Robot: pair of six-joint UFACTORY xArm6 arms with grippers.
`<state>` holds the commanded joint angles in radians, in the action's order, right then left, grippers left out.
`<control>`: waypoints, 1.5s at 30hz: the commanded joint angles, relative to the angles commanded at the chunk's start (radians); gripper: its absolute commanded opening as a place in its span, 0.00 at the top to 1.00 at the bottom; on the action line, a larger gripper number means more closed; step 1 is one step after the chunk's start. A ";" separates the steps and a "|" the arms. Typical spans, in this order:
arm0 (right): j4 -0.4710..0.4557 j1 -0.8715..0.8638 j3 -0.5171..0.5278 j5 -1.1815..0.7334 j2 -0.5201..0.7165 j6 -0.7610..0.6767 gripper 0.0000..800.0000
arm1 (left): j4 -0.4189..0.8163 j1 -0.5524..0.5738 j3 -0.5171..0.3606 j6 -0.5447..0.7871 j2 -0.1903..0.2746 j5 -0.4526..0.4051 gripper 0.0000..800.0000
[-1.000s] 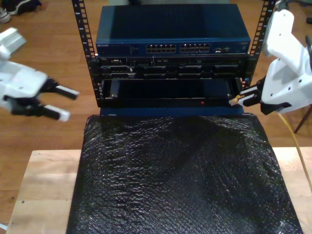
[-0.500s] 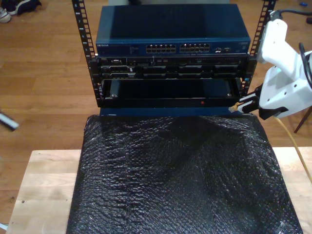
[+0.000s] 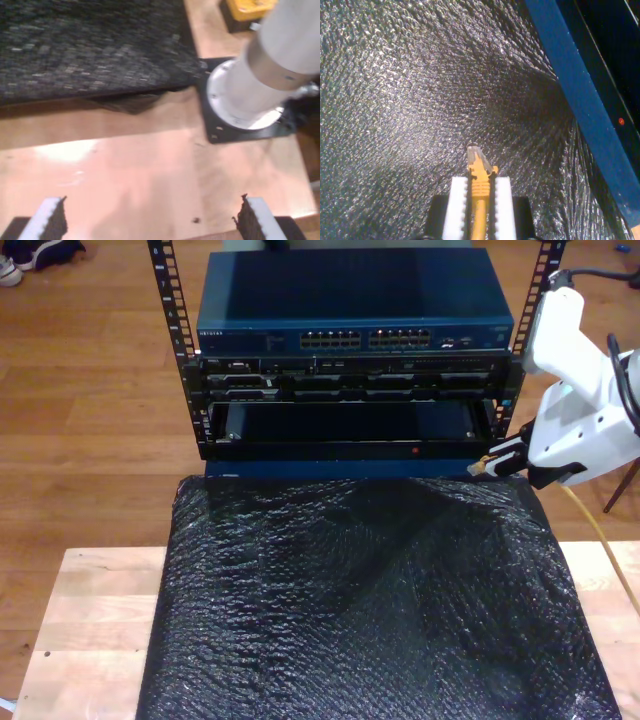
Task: Grab the cable and plug it in
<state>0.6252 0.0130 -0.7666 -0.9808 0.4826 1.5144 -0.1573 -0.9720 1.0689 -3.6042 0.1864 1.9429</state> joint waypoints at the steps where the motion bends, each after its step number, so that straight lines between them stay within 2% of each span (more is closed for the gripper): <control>1: 0.000 0.000 0.000 0.000 0.000 0.000 1.00 | 0.015 -0.014 -0.025 0.021 0.009 -0.003 0.00; 11: 0.000 0.000 0.003 0.000 -0.003 0.000 1.00 | 0.118 -0.120 -0.265 0.161 0.095 -0.083 0.00; 17: 0.000 0.000 0.006 0.000 -0.003 0.000 1.00 | 0.160 -0.169 -0.399 0.207 0.164 -0.149 0.00; 20: -0.003 -0.002 0.008 0.000 -0.003 0.000 1.00 | 0.173 -0.175 -0.460 0.227 0.201 -0.173 0.00; 26: -0.002 -0.002 0.021 0.000 -0.003 0.002 1.00 | 0.215 -0.176 -0.577 0.239 0.270 -0.275 0.00; 36: -0.003 -0.002 0.021 -0.002 -0.002 0.002 1.00 | 0.236 -0.233 -0.664 0.285 0.284 -0.339 0.00; 45: -0.003 -0.002 0.038 -0.002 -0.002 0.003 1.00 | 0.292 -0.235 -0.761 0.295 0.333 -0.434 0.00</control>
<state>0.6222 0.0115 -0.7282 -0.9824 0.4810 1.5175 0.1343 -1.2068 0.3078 -3.3096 0.5194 1.5087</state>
